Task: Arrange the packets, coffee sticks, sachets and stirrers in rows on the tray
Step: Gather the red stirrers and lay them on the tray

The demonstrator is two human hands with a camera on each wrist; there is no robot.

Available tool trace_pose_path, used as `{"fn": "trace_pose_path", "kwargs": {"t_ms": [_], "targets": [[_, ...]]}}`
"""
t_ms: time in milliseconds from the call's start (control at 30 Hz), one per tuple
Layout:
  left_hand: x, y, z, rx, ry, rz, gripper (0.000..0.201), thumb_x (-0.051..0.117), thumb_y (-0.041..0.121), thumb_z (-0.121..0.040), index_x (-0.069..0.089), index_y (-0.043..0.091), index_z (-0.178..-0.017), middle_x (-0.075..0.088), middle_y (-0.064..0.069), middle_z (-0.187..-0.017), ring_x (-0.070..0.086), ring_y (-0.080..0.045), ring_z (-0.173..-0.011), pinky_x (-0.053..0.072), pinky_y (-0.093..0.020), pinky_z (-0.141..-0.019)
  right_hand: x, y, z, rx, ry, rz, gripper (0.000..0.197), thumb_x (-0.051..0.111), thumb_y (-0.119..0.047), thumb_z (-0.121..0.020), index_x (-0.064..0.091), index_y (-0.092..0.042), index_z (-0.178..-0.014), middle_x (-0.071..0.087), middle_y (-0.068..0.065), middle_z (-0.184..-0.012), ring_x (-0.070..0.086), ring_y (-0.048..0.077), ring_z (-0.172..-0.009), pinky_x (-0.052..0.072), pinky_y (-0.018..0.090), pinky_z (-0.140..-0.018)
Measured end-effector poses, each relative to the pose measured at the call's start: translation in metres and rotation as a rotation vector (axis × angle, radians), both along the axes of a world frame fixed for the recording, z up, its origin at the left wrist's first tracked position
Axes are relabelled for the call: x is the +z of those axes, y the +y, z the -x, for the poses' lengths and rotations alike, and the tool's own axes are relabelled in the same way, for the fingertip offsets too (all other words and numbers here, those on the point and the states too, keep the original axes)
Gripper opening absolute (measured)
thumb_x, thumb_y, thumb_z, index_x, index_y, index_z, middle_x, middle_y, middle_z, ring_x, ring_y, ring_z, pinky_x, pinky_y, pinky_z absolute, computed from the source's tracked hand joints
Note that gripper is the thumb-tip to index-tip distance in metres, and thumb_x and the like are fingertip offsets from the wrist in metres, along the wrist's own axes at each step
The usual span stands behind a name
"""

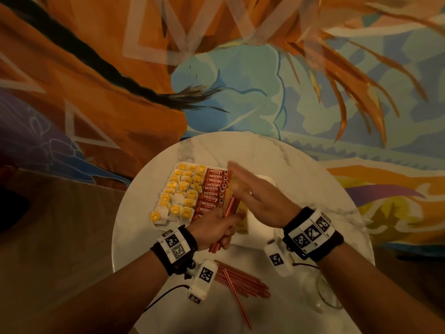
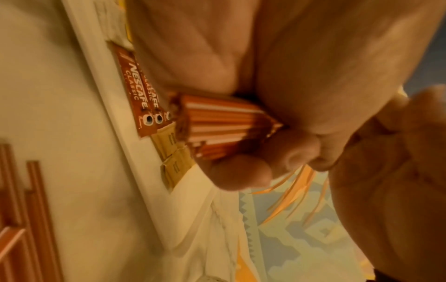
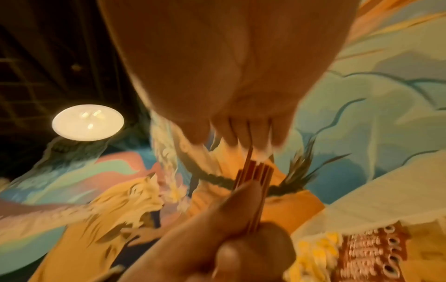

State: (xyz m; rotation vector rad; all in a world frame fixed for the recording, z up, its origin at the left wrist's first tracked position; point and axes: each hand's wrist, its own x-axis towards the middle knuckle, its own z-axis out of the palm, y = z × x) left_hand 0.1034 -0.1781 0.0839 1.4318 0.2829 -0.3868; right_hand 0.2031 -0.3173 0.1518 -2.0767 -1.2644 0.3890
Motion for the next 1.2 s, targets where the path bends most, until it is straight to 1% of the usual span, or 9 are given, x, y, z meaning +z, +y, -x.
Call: {"fn": "trace_pose_path", "kwargs": {"t_ms": [67, 167, 267, 433, 533, 767, 867, 1033, 1200], "targets": [[0.003, 0.000, 0.001, -0.003, -0.004, 0.001, 0.038, 0.047, 0.020, -0.103, 0.044, 0.019, -0.065, 0.037, -0.001, -0.056, 0.036, -0.015, -0.045, 0.039, -0.029, -0.050, -0.005, 0.002, 0.002, 0.141, -0.024, 0.095, 0.045, 0.042, -0.025, -0.107, 0.040, -0.015, -0.151, 0.045, 0.000, -0.154, 0.040, 0.009, -0.140, 0.029, 0.018, -0.116], [0.003, 0.002, 0.001, -0.003, -0.019, -0.032, 0.035, 0.050, 0.020, -0.100, 0.044, 0.019, -0.066, 0.037, -0.002, -0.056, 0.035, -0.015, -0.044, 0.037, -0.028, -0.048, -0.009, 0.000, -0.001, 0.043, -0.052, -0.005, 0.045, 0.043, -0.024, -0.107, 0.041, -0.014, -0.150, 0.045, -0.004, -0.151, 0.040, 0.003, -0.136, 0.031, 0.019, -0.115], [0.001, 0.003, 0.002, -0.019, -0.021, -0.057, 0.029, 0.054, 0.015, -0.098, 0.051, 0.017, -0.069, 0.039, -0.002, -0.056, 0.037, -0.015, -0.044, 0.038, -0.029, -0.049, -0.013, -0.001, 0.001, 0.133, -0.035, 0.077, 0.037, 0.044, -0.024, -0.107, 0.052, -0.012, -0.141, 0.060, 0.004, -0.139, 0.054, 0.016, -0.125, 0.042, 0.030, -0.107], [0.001, 0.000, 0.002, -0.067, -0.016, -0.135, 0.028, 0.068, 0.019, -0.093, 0.052, 0.014, -0.070, 0.038, -0.001, -0.052, 0.034, -0.015, -0.040, 0.035, -0.025, -0.043, -0.022, -0.001, -0.006, -0.062, -0.088, 0.017, 0.039, 0.043, -0.049, -0.102, 0.063, -0.027, -0.127, 0.070, -0.009, -0.115, 0.064, 0.006, -0.100, 0.052, 0.030, -0.087], [0.005, -0.006, -0.001, -0.110, -0.068, -0.223, 0.022, 0.073, 0.020, -0.089, 0.060, 0.007, -0.078, 0.044, 0.000, -0.049, 0.040, -0.014, -0.039, 0.038, -0.025, -0.044, -0.032, 0.005, 0.002, -0.039, -0.196, 0.163, 0.043, 0.040, -0.056, -0.099, 0.067, -0.023, -0.096, 0.069, -0.009, -0.084, 0.061, 0.009, -0.072, 0.050, 0.033, -0.069], [0.002, -0.004, 0.006, -0.146, -0.140, -0.214, 0.025, 0.064, 0.031, -0.098, 0.061, 0.019, -0.076, 0.060, 0.001, -0.059, 0.059, -0.017, -0.049, 0.050, -0.027, -0.051, -0.039, -0.006, -0.020, -0.146, -0.091, 0.024, 0.031, 0.053, -0.026, -0.102, 0.056, -0.017, -0.073, 0.054, -0.011, -0.063, 0.049, 0.005, -0.057, 0.034, 0.014, -0.056], [-0.002, -0.002, 0.012, -0.187, -0.135, -0.214, 0.033, 0.054, 0.035, -0.102, 0.055, 0.026, -0.070, 0.053, 0.005, -0.055, 0.053, -0.017, -0.046, 0.050, -0.030, -0.053, -0.042, -0.010, -0.024, -0.251, 0.080, -0.064, 0.028, 0.061, -0.029, -0.099, 0.060, -0.020, -0.072, 0.059, -0.009, -0.062, 0.053, 0.003, -0.056, 0.039, 0.014, -0.058], [-0.002, -0.004, 0.011, -0.162, -0.113, -0.119, 0.038, 0.048, 0.031, -0.105, 0.054, 0.021, -0.069, 0.052, 0.003, -0.055, 0.048, -0.015, -0.043, 0.048, -0.033, -0.054, -0.050, -0.012, -0.004, -0.344, 0.755, -0.279, 0.023, 0.060, -0.034, -0.098, 0.069, -0.012, -0.095, 0.060, -0.005, -0.064, 0.047, 0.010, -0.053, 0.042, 0.023, -0.054], [-0.011, -0.007, 0.005, -0.222, -0.085, -0.079, 0.026, 0.047, 0.033, -0.105, 0.057, 0.013, -0.092, 0.062, -0.008, -0.067, 0.054, -0.019, -0.045, 0.050, -0.028, -0.049, -0.064, -0.018, 0.004, -0.274, 0.728, -0.167, 0.049, 0.054, -0.035, -0.102, 0.065, 0.009, -0.085, 0.057, 0.007, -0.061, 0.041, 0.012, -0.050, 0.037, 0.024, -0.052]]}}
